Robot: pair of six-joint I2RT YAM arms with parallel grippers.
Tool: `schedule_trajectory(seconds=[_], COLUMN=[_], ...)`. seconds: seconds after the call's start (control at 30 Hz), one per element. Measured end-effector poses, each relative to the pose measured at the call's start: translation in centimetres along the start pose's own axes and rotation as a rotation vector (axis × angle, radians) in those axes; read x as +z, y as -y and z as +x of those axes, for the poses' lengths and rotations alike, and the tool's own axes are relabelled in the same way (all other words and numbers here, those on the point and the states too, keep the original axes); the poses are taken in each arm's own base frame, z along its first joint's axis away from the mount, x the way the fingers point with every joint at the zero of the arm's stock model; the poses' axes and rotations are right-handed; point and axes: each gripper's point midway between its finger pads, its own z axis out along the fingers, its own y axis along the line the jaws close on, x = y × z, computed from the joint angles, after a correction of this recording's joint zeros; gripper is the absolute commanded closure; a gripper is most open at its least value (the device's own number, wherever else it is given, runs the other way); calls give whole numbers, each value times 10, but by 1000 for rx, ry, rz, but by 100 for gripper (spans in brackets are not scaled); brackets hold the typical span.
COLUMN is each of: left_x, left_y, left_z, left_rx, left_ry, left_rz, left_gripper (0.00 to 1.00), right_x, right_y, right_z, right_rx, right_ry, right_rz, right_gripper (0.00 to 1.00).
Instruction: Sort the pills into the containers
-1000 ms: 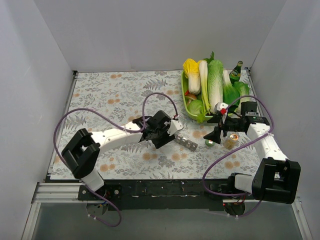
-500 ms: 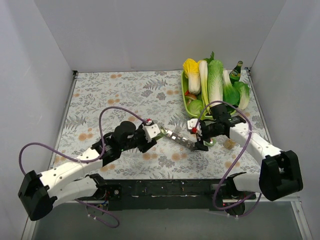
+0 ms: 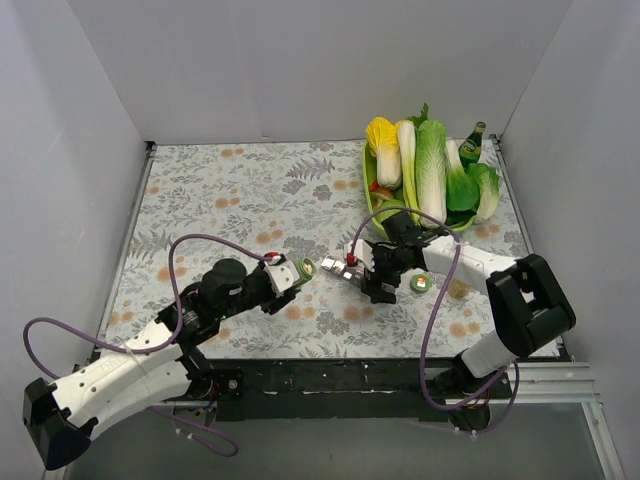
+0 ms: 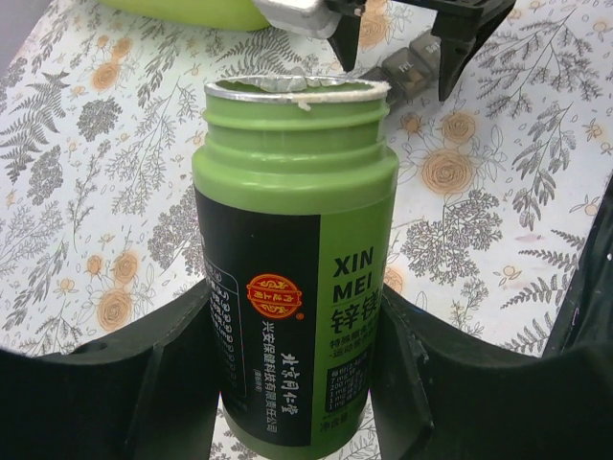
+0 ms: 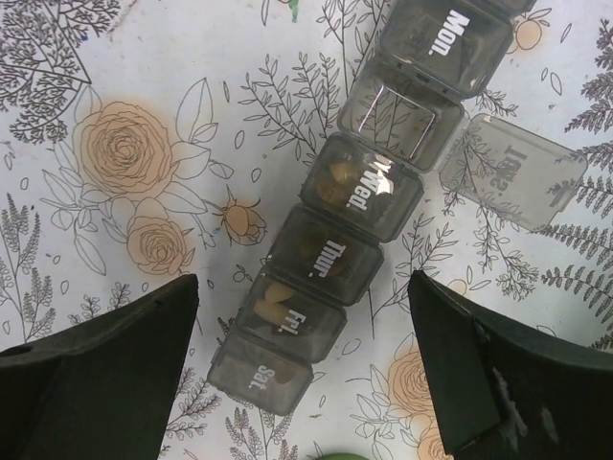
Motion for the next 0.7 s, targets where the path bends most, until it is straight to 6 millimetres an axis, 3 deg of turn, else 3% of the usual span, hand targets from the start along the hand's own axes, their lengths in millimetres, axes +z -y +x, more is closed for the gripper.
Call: schedule_trajectory(seconds=[0.27,0.43,0.7], left_x=[-3,-9,-17], left_y=[6,11,18], left_z=[21,24,22], left_rx=[19,9,-10], left_ry=[-71,-85,-71], left_rz=[28,48,72], left_gripper=[100,100,100], right_x=[13,16,14], right_y=[-2,1,0], right_z=[6,5,8], right_rx=[7,-21,-115], right_ry=[-49,-60,-81], right_rz=[-17,-19,-49], right_gripper=[26,48,55])
